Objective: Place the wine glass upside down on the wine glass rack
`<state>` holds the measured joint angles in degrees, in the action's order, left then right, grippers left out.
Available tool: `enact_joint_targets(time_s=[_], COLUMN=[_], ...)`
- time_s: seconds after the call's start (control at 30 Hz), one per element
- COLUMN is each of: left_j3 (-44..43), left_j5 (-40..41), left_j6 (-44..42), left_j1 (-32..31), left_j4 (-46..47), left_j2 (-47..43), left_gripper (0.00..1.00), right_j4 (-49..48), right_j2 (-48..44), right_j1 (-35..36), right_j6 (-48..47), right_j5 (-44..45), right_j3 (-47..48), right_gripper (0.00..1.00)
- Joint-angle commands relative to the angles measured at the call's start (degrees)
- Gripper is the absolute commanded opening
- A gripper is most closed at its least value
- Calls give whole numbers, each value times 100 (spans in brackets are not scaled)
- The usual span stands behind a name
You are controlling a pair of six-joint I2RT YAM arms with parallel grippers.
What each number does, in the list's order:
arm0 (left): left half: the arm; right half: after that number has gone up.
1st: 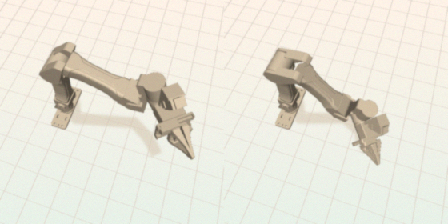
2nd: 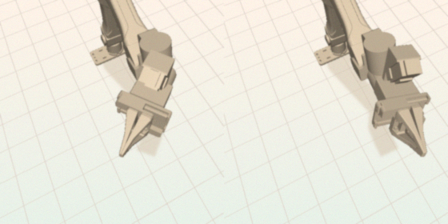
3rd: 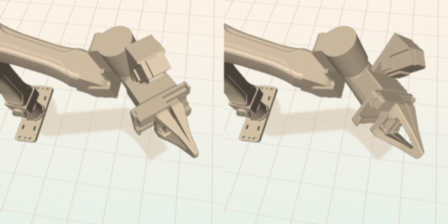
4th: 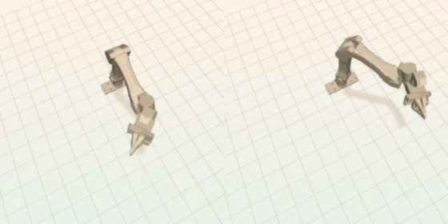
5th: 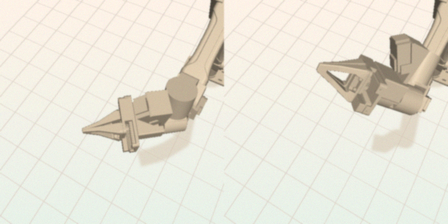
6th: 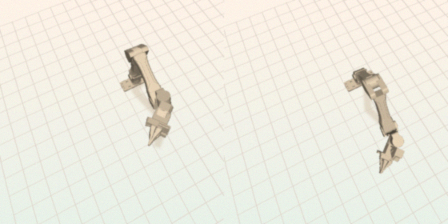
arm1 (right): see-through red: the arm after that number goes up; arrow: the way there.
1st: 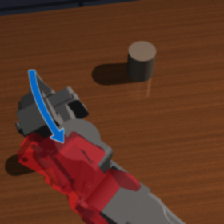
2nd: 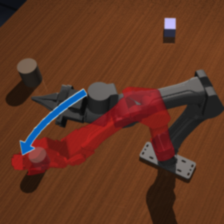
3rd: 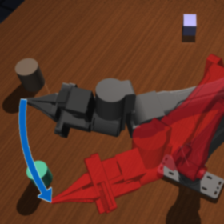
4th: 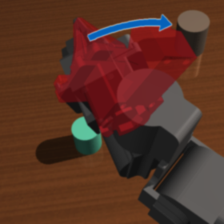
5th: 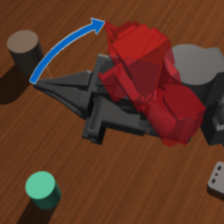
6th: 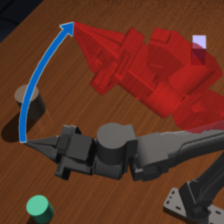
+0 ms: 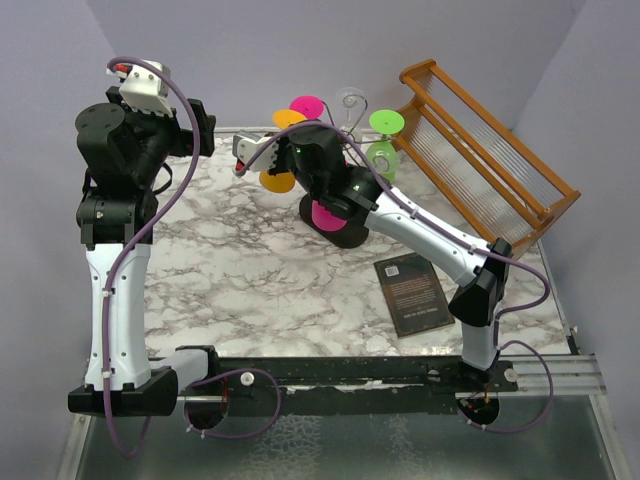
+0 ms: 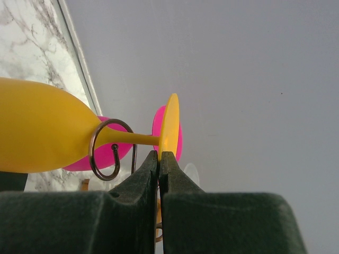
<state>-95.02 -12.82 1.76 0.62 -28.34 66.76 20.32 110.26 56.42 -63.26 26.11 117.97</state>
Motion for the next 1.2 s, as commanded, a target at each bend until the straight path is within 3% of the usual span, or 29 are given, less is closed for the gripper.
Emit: enact_joint_targets(time_s=[0.0, 0.57, 1.17], left_j3=[-126, -113, -73], left_j5=[77, 69, 60], left_j6=[6, -15, -66], left_j1=[-2, -1, -1], left_j4=[182, 215, 300], left_j2=[20, 16, 49], left_gripper=[99, 99, 99], right_j4=[136, 250, 754], right_j2=[-158, -451, -568], right_j1=[121, 156, 202], right_j6=[-7, 10, 474], right_j5=[-109, 83, -357], right_j3=[-13, -538, -464], right_gripper=[1, 5, 24])
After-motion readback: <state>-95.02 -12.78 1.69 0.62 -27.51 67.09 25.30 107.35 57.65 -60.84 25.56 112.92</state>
